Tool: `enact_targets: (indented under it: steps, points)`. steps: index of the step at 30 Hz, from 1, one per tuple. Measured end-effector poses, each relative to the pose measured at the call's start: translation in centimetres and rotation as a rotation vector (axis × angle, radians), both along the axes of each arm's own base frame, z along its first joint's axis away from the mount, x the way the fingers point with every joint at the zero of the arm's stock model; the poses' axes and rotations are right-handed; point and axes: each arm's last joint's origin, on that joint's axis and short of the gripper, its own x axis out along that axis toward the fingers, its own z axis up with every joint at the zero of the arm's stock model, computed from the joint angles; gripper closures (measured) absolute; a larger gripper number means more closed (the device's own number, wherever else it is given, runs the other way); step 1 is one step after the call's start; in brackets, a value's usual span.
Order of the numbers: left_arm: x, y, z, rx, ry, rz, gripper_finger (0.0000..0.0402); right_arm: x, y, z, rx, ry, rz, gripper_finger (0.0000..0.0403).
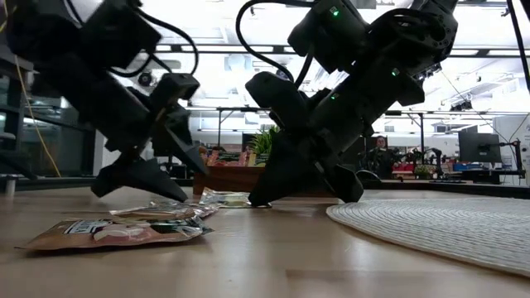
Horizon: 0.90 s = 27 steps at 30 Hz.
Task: Pick & Place Tea
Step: Put the yellow tea bag into the middle section of the wooden organizer
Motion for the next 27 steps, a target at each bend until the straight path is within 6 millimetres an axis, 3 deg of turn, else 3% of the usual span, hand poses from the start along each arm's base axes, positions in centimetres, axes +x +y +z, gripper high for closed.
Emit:
enact_targets:
  steps: [6, 17, 21, 25, 27]
  points:
    - [1.6, 0.8, 0.0, -0.019, 0.042, -0.019, 0.0179, 0.0, 0.0, 0.0, -0.009, -0.001, 0.006, 0.0403]
    - [4.4, 0.3, -0.4, 0.007, 0.053, -0.105, 0.0191, 0.0, 0.0, 0.0, -0.015, -0.001, 0.014, 0.0403]
    - [4.2, 0.3, -0.5, 0.033, 0.081, -0.128, 0.0259, 0.0, 0.0, 0.0, -0.016, -0.001, 0.015, 0.0403]
    - [4.0, 0.3, -0.6, 0.064, 0.103, -0.167, 0.0371, 0.0, 0.0, 0.0, -0.02, -0.001, 0.019, 0.0403]
    - [4.0, 0.2, -0.6, 0.067, 0.105, -0.194, 0.0389, 0.0, 0.0, 0.0, -0.023, -0.002, 0.026, 0.0403]
